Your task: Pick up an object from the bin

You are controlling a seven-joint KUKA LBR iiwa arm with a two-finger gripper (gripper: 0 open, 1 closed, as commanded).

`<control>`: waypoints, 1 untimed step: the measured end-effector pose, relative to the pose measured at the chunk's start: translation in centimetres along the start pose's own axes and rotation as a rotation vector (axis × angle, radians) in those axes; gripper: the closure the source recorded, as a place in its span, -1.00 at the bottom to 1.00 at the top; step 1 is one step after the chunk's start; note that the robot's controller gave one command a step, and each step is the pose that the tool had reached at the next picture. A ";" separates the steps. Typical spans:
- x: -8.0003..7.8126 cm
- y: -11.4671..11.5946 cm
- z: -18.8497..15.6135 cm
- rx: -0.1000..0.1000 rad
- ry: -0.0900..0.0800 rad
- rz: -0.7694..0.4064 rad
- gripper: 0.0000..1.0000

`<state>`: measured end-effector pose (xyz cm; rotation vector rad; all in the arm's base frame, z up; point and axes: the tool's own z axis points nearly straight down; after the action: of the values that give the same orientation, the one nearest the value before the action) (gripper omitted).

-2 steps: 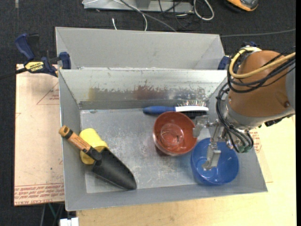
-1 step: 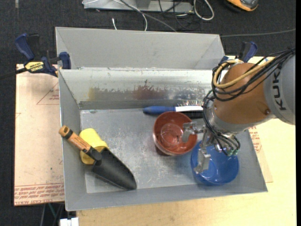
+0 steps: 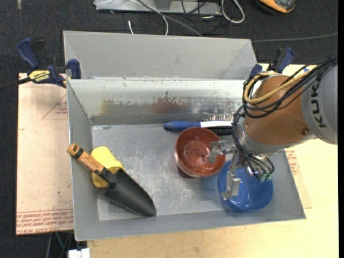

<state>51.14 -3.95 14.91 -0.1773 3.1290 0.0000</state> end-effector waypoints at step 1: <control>-3.1 0.2 5.2 0.000 -0.002 -0.198 -1.00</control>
Offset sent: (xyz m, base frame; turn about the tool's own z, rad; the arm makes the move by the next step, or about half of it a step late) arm 0.0162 0.0174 -0.0646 -0.2909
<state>54.20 -3.38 9.79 -0.4847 3.0945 -0.0008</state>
